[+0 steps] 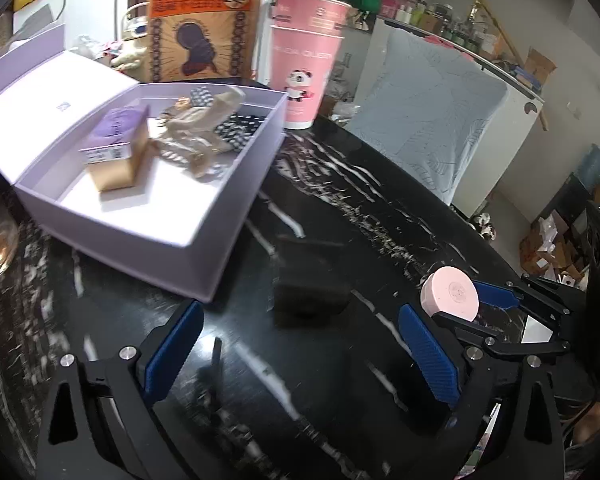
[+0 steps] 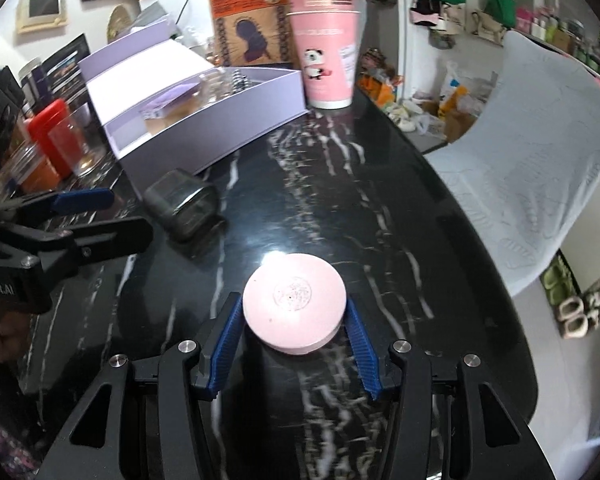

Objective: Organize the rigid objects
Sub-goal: 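Grasp the pink compact with the right tool while the left tool grasps the dark square case, then lift the dark square case with the left tool while the right tool lifts the pink compact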

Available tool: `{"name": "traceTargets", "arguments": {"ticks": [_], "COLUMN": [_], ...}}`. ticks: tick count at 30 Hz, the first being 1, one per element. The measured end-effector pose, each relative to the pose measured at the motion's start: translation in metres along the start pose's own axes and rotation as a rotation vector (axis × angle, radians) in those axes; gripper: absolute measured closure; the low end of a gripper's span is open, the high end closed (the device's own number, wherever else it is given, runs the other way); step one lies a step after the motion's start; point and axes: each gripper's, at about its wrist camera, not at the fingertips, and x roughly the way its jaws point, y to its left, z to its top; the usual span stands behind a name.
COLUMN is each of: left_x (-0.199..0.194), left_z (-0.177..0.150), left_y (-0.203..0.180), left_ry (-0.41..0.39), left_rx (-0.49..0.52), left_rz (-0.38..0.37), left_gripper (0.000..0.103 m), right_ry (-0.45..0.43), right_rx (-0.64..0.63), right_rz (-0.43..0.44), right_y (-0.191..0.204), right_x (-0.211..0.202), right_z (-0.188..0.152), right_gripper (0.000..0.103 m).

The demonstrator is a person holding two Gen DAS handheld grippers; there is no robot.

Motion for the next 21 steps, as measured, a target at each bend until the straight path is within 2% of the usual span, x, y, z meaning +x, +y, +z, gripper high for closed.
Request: {"name": "traceTargets", "arguments": {"ticks": [5,8,10,15,21], "left_x": [0.017,0.024,0.029,0.03,0.014], "left_z": [0.006,0.008,0.009,0.008,-0.009], "left_y": [-0.007,-0.008,-0.007,-0.002,0.004], "left_ry": [0.027,0.035,0.046,0.049,0.057], "left_rx": [0.008,0.003,-0.004,-0.029,-0.038], "left_rz": [0.024,0.035,0.041,0.024,0.025], "left_gripper": [0.024,0.039,0.057,0.06,0.06], "right_ry": [-0.011,-0.016,-0.019,-0.021,-0.019], "right_rx": [0.019,0.024,0.028,0.031,0.021], "right_rz": [0.005,0.004,0.003,0.003,0.02], "right_y": [-0.011,-0.015,-0.016,-0.018,-0.01], "right_x": [0.001,0.0,0.001,0.0,0.0], "right_z": [0.002,0.003,0.004,0.003,0.002], "right_gripper": [0.052,0.052,0.052,0.052,0.052]}}
